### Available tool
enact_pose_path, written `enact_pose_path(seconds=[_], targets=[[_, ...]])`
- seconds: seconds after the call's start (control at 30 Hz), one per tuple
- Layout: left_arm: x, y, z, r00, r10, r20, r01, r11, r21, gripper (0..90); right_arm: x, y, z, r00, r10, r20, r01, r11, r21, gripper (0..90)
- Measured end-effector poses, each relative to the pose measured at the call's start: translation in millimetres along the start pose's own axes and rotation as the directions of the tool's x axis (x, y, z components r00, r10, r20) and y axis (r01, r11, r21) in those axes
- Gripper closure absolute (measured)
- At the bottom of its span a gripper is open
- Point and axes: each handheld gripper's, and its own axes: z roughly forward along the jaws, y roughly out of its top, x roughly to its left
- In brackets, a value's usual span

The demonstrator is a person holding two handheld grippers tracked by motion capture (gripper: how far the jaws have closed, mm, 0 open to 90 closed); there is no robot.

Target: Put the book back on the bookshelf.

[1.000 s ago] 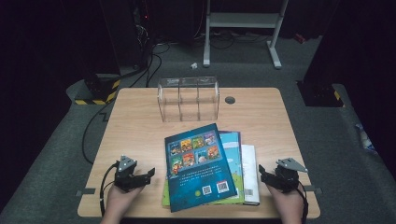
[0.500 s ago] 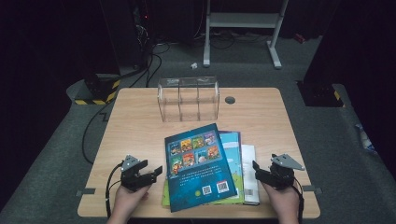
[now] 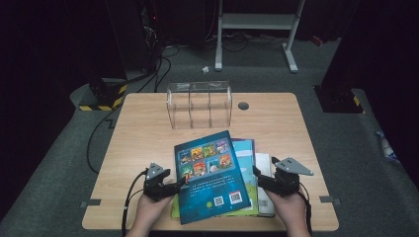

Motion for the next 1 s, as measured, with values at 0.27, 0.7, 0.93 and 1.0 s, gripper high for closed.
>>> enact_pose_path(seconds=[0.27,0.7,0.93,1.0], targets=[[-7.9,-2.7,0.2,0.9988,-0.028,0.04,0.027,0.9994,0.021,24.8,28.5,-5.2,0.4,0.9961,-0.008,-0.088,0.014,0.998,0.065,27.9],[-10.5,-6.2,5.3,0.9953,-0.054,0.081,0.052,0.9983,0.027,17.7,43.3,-10.8,5.6,0.9951,-0.037,-0.092,0.045,0.995,0.087,21.7],[-10.4,-4.6,8.1,0.9954,-0.04,0.087,0.039,0.9991,0.018,18.3,48.2,-14.2,7.2,0.9943,-0.044,-0.098,0.054,0.993,0.108,29.7],[-11.8,-3.4,9.9,0.9948,-0.04,0.094,0.039,0.9992,0.012,18.9,50.2,-15.7,7.0,0.9938,-0.056,-0.096,0.066,0.992,0.108,29.5]])
